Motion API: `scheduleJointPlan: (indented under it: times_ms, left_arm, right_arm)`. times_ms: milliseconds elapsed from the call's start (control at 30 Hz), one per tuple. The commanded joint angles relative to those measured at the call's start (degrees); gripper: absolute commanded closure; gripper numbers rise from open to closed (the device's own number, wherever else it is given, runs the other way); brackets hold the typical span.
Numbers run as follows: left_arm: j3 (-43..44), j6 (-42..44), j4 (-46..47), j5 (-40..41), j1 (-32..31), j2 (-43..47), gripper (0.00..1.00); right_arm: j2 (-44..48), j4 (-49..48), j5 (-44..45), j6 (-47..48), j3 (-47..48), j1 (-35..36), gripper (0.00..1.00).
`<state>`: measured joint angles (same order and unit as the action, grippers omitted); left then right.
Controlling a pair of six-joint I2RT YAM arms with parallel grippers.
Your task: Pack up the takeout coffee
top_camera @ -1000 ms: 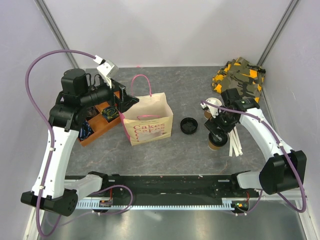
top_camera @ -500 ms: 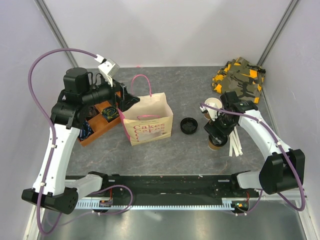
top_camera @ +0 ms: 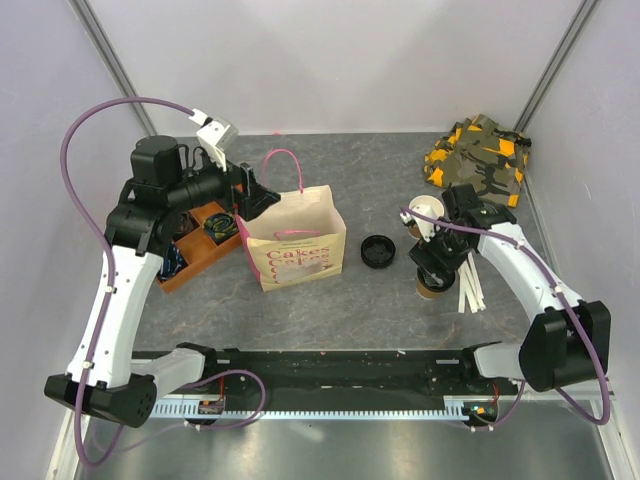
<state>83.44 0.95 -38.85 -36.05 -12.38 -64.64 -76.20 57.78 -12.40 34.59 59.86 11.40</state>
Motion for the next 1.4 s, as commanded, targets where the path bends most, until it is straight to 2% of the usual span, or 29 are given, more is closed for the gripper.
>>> scheduleJointPlan:
  times_ms: [0, 267, 667, 1367]
  left_arm:
    - [-0.21, -2.09, 1.85, 1.51, 0.08, -0.22, 0.01]
    - [-1.52, -5.34, 1.76, 4.23, 1.31, -0.13, 0.04]
    - [-2.49, -5.96, 1.32, 5.64, 2.01, -0.75, 0.04]
    - [-4.07, -7.63, 0.09, 7.05, 4.47, -1.45, 0.04]
  right_arm:
    - [1.76, -0.91, -1.22, 1.45, -1.49, -0.41, 0.14]
    - [3.52, 0.58, -2.10, 0.92, -0.62, -0.41, 0.23]
    - [4.05, 3.39, -1.92, 0.04, 2.90, -0.50, 0.28]
    - [4.22, -1.26, -1.66, 1.27, -3.34, -0.50, 0.23]
